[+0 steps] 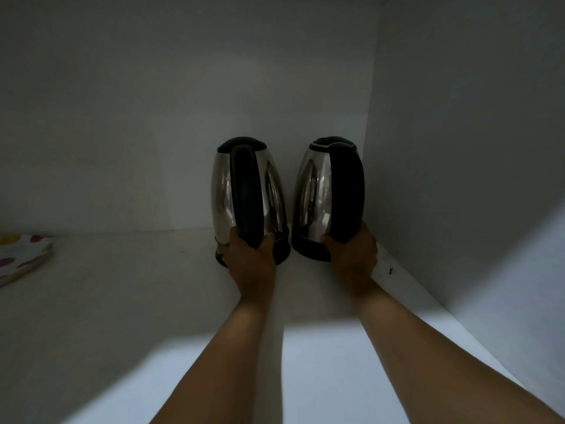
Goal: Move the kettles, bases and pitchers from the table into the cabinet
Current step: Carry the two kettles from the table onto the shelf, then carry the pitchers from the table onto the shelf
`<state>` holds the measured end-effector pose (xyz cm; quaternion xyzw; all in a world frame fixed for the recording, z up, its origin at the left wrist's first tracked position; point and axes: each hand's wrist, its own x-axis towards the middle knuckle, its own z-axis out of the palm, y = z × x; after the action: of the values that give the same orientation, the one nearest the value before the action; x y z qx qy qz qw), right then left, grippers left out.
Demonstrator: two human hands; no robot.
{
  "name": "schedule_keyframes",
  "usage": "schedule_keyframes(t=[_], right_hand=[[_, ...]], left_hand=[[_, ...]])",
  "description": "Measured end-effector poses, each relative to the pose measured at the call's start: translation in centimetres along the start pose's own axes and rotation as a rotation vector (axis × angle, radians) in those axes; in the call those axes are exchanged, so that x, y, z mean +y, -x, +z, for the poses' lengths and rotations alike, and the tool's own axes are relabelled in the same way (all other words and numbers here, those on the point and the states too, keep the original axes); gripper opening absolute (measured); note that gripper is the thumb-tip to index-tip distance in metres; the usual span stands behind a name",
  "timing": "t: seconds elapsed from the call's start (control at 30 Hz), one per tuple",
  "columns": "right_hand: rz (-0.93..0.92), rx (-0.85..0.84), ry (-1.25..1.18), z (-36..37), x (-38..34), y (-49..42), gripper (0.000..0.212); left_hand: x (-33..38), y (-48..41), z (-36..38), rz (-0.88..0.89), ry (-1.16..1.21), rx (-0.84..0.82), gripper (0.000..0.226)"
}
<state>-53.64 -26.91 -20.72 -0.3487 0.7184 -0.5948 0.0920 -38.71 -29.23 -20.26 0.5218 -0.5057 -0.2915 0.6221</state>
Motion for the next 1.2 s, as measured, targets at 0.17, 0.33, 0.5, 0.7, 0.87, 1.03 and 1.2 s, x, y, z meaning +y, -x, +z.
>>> schedule_keyframes(t=[0.17, 0.33, 0.5, 0.7, 0.87, 1.03, 1.2], right_hand=[[-0.029, -0.002, 0.042, 0.4, 0.2, -0.1, 0.073], [-0.009, -0.050, 0.070, 0.0, 0.1, 0.2, 0.074], [0.138, -0.103, 0.076, -1.6, 0.9, 1.0, 0.066], [0.100, -0.234, 0.103, -3.3, -1.1, 3.5, 0.081], [-0.087, -0.325, 0.265, -6.0, -3.0, 8.2, 0.078], [-0.409, -0.386, 0.463, -8.9, -5.6, 14.2, 0.064], [-0.530, -0.504, 0.432, -10.1, -9.1, 21.4, 0.066]], left_hand=[[-0.7, -0.5, 0.4, 0.006, -0.030, -0.008, 0.043], [-0.3, -0.4, -0.4, 0.020, -0.070, -0.052, 0.042], [-0.1, -0.7, -1.7, -0.049, -0.164, -0.187, 0.052], [1.1, 0.5, -4.3, -0.176, -0.369, -0.329, 0.072], [3.9, 4.8, -7.7, 0.110, -0.640, -0.348, 0.058], [7.5, 10.5, -14.2, 0.328, -1.058, -0.164, 0.058], [10.6, 15.4, -22.8, 0.382, -1.230, -0.047, 0.067]])
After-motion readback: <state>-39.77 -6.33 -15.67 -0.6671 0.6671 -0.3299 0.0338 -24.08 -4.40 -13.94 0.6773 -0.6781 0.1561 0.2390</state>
